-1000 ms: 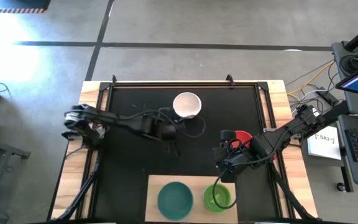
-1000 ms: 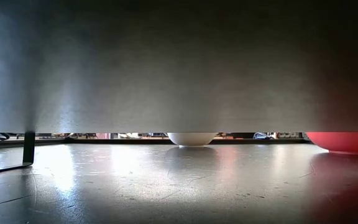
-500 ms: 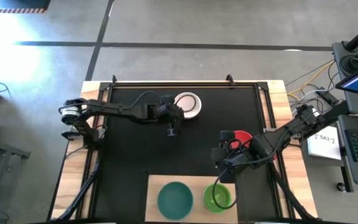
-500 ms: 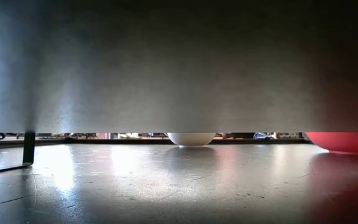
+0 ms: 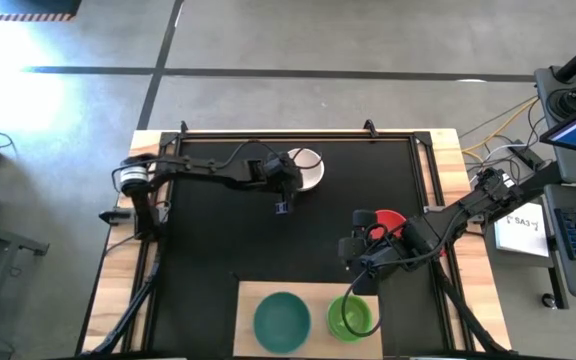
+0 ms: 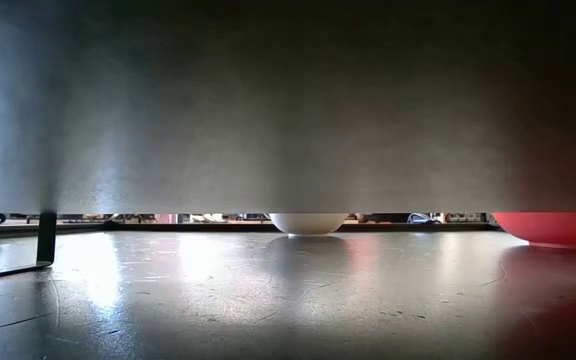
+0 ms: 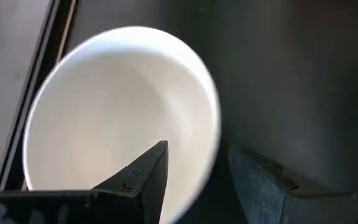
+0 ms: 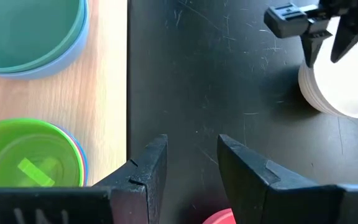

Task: Place and stack bowls onto a shelf
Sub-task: Stack the big white bowl on top of the big green bowl on the shelf

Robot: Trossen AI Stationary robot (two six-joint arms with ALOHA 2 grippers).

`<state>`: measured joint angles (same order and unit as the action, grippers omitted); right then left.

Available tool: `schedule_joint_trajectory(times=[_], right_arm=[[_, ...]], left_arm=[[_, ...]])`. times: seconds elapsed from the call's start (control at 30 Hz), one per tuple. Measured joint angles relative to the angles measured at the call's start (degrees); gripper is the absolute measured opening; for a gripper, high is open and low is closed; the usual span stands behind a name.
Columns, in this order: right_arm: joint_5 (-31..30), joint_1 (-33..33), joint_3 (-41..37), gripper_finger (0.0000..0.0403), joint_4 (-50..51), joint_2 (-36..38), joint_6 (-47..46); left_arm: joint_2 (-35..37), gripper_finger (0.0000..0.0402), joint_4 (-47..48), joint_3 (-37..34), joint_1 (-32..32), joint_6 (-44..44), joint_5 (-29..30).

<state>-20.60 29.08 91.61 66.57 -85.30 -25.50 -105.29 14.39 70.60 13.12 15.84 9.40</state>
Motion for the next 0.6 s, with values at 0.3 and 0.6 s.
schedule_joint_trajectory(times=[0.3, 0.6], right_arm=[[0.00, 0.01, 0.00, 0.0130, -0.07, 0.00, 0.01], [0.00, 0.01, 0.00, 0.0130, -0.47, 0.00, 0.00]], left_arm=[[-3.95, 0.0153, 1.33, 2.59, 2.00, -1.32, -3.71], [-4.66, 0.0091, 2.83, 2.42, 2.55, -1.13, -4.64]])
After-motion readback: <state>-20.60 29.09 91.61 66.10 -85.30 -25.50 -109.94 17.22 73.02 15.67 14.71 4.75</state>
